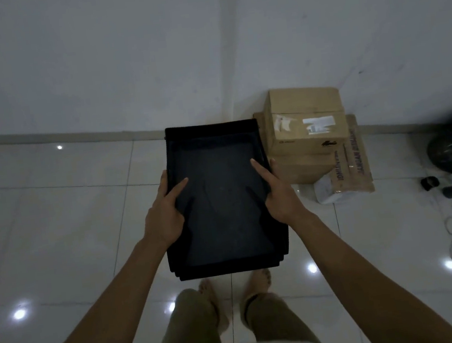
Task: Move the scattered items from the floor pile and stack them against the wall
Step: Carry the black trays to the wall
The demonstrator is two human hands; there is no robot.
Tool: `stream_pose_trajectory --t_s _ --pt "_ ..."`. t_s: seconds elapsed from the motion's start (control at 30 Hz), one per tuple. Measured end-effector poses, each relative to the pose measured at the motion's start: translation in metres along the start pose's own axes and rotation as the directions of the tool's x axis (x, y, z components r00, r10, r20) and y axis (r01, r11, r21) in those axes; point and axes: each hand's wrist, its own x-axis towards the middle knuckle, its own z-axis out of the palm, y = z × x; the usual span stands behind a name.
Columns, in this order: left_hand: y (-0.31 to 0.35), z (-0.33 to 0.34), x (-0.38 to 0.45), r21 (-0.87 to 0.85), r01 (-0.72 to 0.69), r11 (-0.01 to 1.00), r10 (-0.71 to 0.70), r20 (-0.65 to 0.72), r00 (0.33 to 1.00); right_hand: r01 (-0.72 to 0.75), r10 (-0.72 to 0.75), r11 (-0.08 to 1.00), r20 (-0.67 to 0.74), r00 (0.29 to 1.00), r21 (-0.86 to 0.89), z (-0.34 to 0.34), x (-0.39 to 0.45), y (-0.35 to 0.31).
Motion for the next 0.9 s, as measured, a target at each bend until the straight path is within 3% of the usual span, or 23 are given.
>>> stream_pose_trajectory --t_s 0.23,0.5,0.73,0.9 --pt "-0.053 0.058 0.073 -0.01 0.003 1.0 -0.003 -0.008 1.0 0.048 -0.046 0.998 -0.037 0.998 0.051 0.032 0.074 0.067" --pt "-0.157 0.166 0.179 -0.044 -0.141 0.989 0.14 -0.038 0.989 -0.016 0.016 1.0 -0.085 0.996 -0.003 0.112 0.159 0.199" --pt "-0.235 0.251 0.264 -0.11 -0.261 0.959 0.256 -0.057 0.965 0.108 -0.116 0.992 -0.14 0.983 -0.06 0.16 0.231 0.295" --pt "-0.258 0.284 0.31 -0.089 -0.313 0.946 0.302 -0.11 0.947 0.099 -0.113 0.99 -0.144 0.983 -0.098 0.167 0.275 0.336"
